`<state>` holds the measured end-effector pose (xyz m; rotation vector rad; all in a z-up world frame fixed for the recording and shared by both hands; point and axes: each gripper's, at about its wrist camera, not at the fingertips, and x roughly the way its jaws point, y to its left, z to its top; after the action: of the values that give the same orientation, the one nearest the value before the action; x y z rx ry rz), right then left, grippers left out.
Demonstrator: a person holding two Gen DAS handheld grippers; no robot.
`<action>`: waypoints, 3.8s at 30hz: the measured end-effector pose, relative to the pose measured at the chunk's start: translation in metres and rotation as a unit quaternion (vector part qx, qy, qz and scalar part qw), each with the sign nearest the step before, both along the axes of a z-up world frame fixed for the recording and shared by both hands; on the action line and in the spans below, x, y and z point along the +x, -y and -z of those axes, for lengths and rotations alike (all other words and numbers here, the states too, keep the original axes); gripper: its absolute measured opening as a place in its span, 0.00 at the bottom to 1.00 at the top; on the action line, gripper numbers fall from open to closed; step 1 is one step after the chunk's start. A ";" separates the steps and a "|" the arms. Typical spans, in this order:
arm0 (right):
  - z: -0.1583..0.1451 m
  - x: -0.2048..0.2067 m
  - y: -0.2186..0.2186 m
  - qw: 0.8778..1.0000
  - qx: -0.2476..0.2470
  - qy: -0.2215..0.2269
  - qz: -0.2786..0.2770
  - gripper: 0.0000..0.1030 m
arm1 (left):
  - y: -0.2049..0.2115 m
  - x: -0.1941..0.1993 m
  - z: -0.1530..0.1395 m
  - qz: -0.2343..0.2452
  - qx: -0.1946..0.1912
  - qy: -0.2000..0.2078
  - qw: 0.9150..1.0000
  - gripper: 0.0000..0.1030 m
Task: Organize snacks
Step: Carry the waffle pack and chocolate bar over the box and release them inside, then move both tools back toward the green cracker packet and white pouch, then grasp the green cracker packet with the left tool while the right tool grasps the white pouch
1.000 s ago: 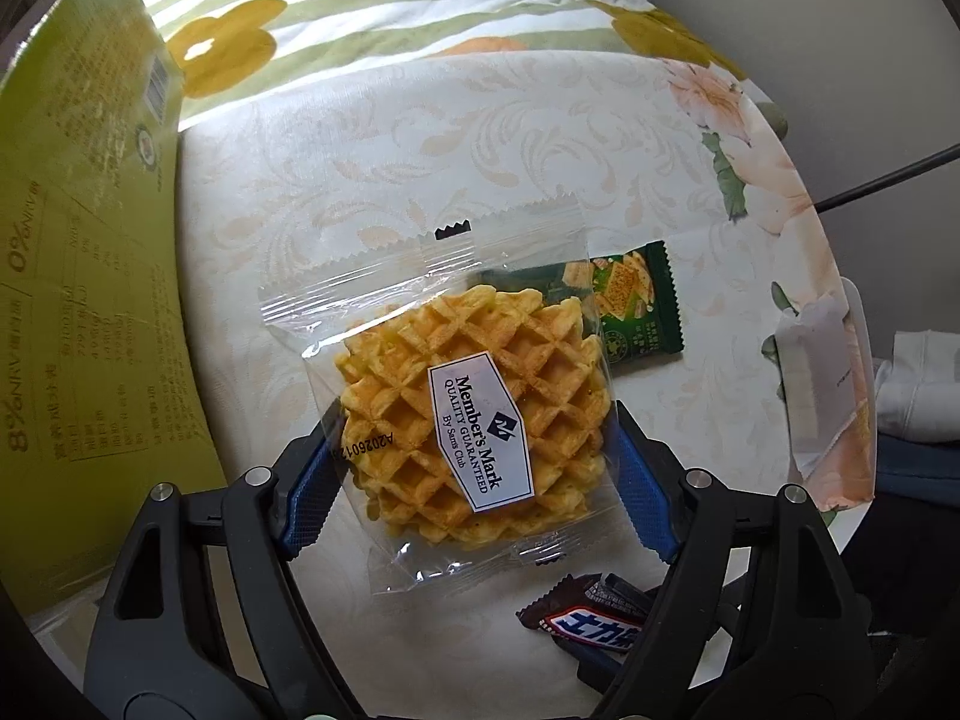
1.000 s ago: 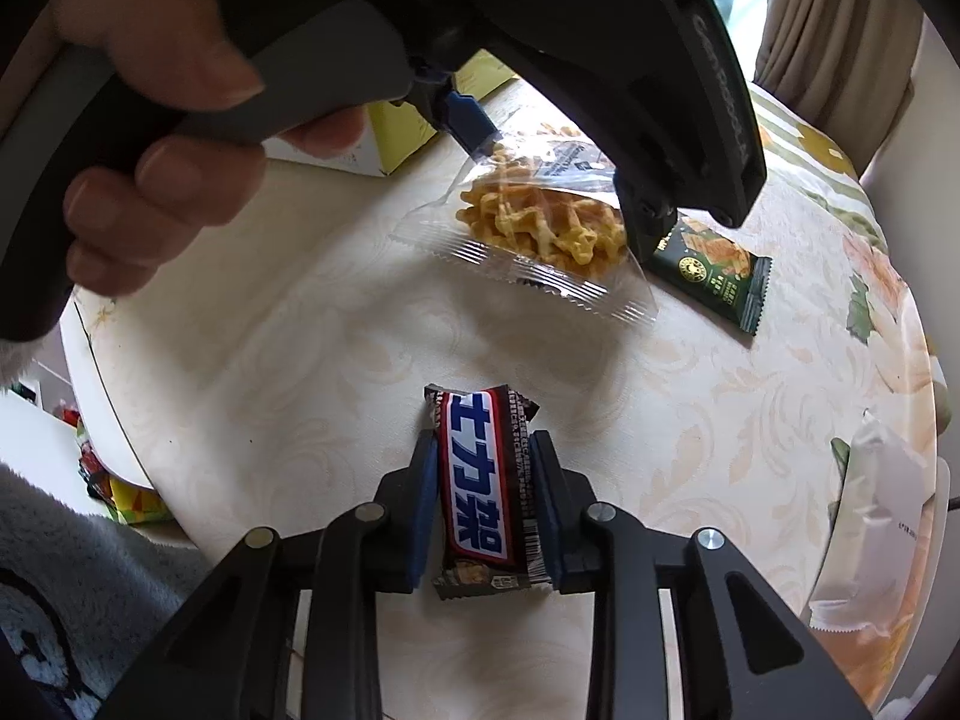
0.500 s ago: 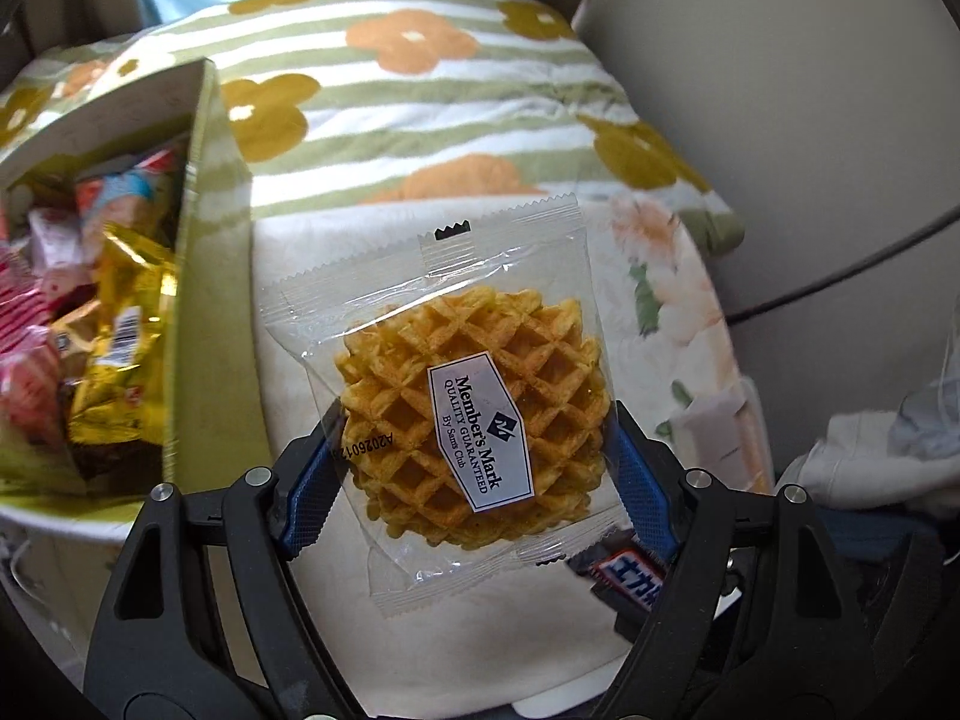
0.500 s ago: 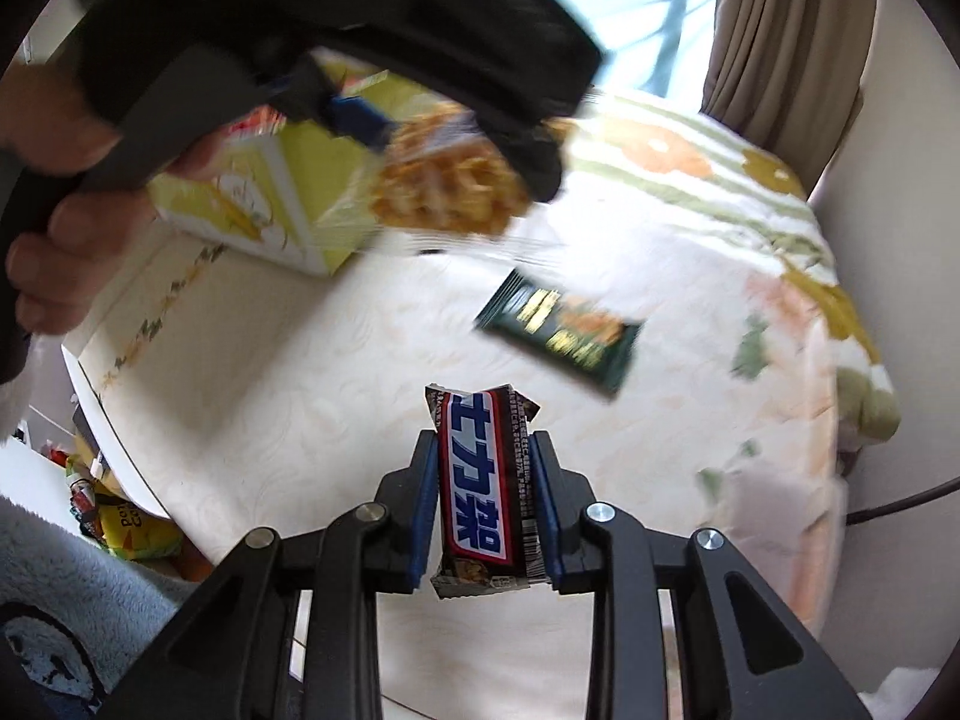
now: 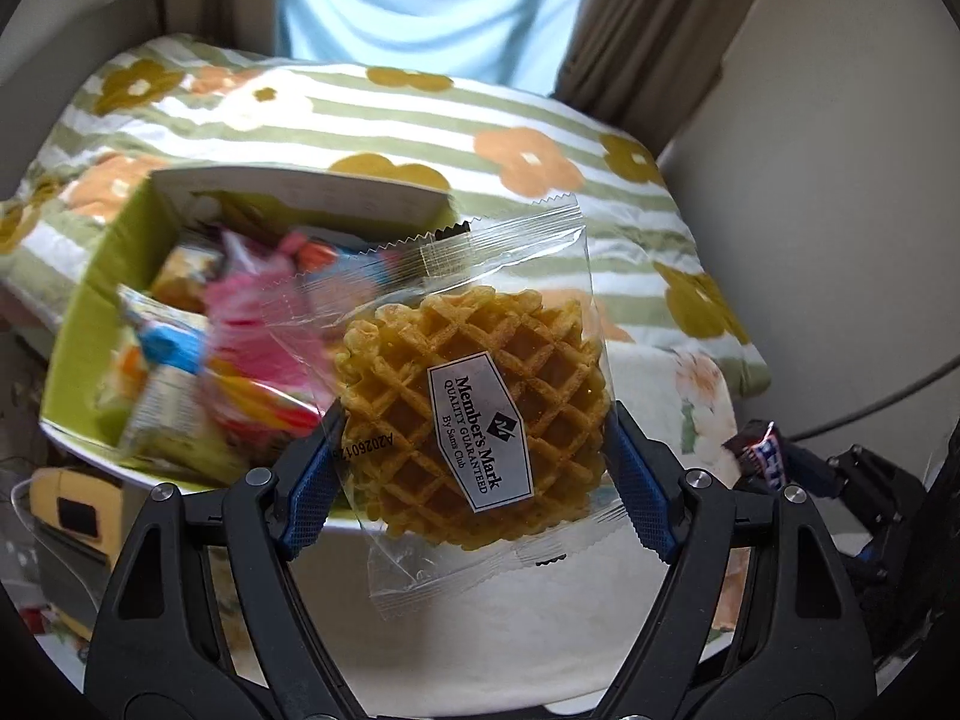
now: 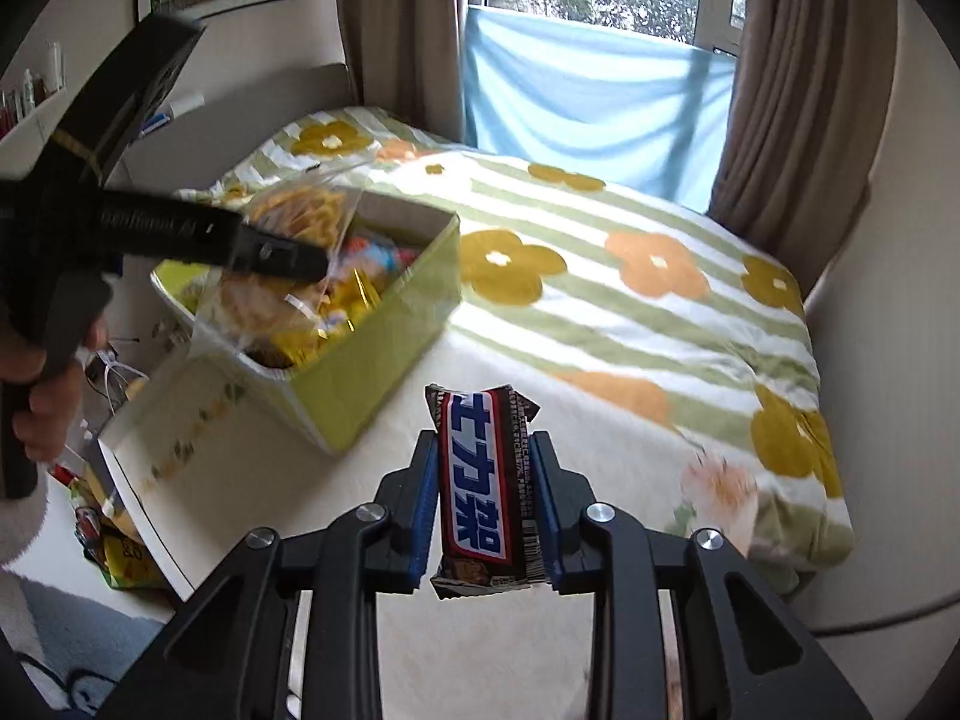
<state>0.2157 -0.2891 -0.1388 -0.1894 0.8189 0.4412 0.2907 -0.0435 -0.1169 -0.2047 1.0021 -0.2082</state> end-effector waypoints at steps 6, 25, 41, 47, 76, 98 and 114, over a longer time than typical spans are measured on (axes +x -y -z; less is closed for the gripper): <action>-0.024 0.037 -0.058 0.999 0.030 0.009 -0.008 0.26 | -0.077 0.023 -0.011 -0.023 0.013 0.010 1.000 0.76; 0.002 0.122 -0.171 0.994 0.079 -0.050 0.050 0.26 | -0.176 0.118 0.039 0.015 0.020 -0.045 0.999 0.81; 0.028 0.172 -0.173 0.990 0.092 -0.095 0.047 0.26 | -0.191 0.101 0.066 -0.025 0.046 -0.062 0.997 1.00; 0.028 0.171 -0.170 0.988 0.124 -0.083 0.048 0.89 | -0.199 0.085 0.065 -0.039 0.041 -0.065 0.996 0.99; -0.001 0.055 -0.105 0.982 0.092 -0.027 0.161 0.89 | -0.098 0.041 0.030 0.088 -0.002 -0.003 0.996 0.99; 0.049 -0.047 0.093 0.953 0.056 -0.070 0.288 0.99 | 0.167 0.006 0.083 0.311 0.114 -0.041 0.943 0.99; 0.128 -0.058 0.133 0.935 0.087 -0.142 0.314 0.99 | 0.253 0.014 0.190 0.458 0.252 -0.120 0.844 0.91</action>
<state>0.1572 -0.4222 -0.2669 0.3075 1.0641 -0.0700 0.3042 -0.2961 -0.3067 0.7782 1.3115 -0.7917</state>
